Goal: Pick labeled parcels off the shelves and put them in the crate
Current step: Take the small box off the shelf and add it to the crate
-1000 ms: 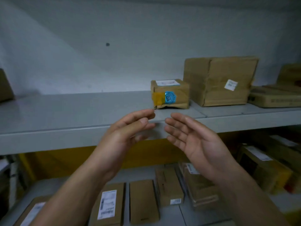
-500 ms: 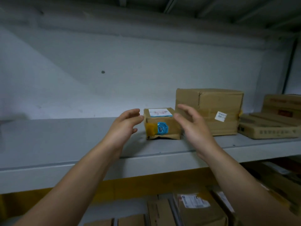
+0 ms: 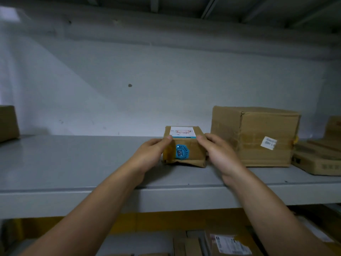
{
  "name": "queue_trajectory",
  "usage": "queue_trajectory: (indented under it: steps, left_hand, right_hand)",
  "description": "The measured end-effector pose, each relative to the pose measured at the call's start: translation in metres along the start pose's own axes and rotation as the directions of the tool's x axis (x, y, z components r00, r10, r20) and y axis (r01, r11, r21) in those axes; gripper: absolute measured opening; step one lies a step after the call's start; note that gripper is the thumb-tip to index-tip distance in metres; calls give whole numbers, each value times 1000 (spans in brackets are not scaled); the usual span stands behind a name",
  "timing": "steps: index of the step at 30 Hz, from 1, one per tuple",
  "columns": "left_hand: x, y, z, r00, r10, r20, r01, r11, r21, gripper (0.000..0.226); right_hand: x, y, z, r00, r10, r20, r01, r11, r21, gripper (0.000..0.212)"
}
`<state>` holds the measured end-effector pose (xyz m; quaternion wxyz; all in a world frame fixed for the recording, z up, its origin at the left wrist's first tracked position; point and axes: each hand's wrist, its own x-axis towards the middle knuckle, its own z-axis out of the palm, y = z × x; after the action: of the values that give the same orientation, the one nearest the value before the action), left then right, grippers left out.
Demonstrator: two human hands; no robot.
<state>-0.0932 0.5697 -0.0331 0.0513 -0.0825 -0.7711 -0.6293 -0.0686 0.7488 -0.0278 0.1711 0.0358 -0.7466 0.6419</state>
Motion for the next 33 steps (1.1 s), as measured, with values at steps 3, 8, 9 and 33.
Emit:
queue_trajectory:
  steps: [3,8,9,33]
  left_hand:
    - [-5,1,-12,998,-4,-56,0,998,-62,34]
    - [-20,-5,-33,992,33,-120,-55,982,-183,25]
    - [-23,-7,-36,991,45,-129,-70,978,-196,23]
    - [-36,-22,-47,961,250,-118,-266,951,-155,26]
  right_hand:
    - [-1,0,8,999,-43,27,41,997,58,29]
    - [-9,-1,23,989,-132,63,119,978,169,33]
    - [-10,0,25,987,-146,70,131,973,191,33]
    - [-14,16,30,981,-183,61,133,870,474,10]
